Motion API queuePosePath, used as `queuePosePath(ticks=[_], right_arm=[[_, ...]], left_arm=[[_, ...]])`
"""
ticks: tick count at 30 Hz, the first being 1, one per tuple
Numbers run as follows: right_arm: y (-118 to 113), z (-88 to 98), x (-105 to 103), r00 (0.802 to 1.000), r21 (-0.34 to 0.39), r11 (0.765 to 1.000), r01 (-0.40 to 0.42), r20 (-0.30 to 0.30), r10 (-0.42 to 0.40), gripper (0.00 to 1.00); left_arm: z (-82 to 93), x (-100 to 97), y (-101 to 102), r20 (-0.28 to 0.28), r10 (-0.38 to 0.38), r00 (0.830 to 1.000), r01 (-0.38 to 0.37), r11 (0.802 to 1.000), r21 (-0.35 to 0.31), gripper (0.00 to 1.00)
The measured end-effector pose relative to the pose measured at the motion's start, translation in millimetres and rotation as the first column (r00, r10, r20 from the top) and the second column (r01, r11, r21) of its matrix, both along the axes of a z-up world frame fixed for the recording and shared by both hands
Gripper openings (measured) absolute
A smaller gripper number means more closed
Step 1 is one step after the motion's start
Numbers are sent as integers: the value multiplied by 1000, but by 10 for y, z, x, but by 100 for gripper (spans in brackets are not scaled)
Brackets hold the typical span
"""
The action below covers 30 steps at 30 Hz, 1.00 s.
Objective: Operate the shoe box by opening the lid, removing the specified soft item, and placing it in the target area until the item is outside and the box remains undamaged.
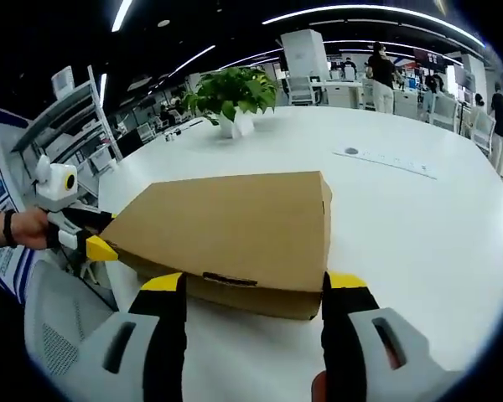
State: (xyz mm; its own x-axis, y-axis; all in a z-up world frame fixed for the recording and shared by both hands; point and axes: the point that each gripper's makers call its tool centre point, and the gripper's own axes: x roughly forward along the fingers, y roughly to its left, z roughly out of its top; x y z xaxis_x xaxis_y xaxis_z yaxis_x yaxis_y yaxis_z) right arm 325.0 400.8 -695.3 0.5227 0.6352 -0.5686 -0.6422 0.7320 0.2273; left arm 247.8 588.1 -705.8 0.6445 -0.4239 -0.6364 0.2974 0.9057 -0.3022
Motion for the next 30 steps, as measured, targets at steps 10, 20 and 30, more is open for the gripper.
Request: queuePosePath(ticks=[10, 20, 30], right_arm=[[5, 104, -4, 1000, -34, 999, 10, 23, -9, 60], [3, 159, -1, 1000, -44, 999, 5, 31, -4, 60], [9, 222, 9, 999, -52, 999, 0, 40, 2, 59]], left_arm=[[74, -10, 8, 6, -2, 1000, 2, 1000, -3, 60], [118, -13, 11, 5, 0, 1000, 0, 1000, 0, 59], [147, -27, 4, -5, -18, 1000, 18, 998, 55, 59]])
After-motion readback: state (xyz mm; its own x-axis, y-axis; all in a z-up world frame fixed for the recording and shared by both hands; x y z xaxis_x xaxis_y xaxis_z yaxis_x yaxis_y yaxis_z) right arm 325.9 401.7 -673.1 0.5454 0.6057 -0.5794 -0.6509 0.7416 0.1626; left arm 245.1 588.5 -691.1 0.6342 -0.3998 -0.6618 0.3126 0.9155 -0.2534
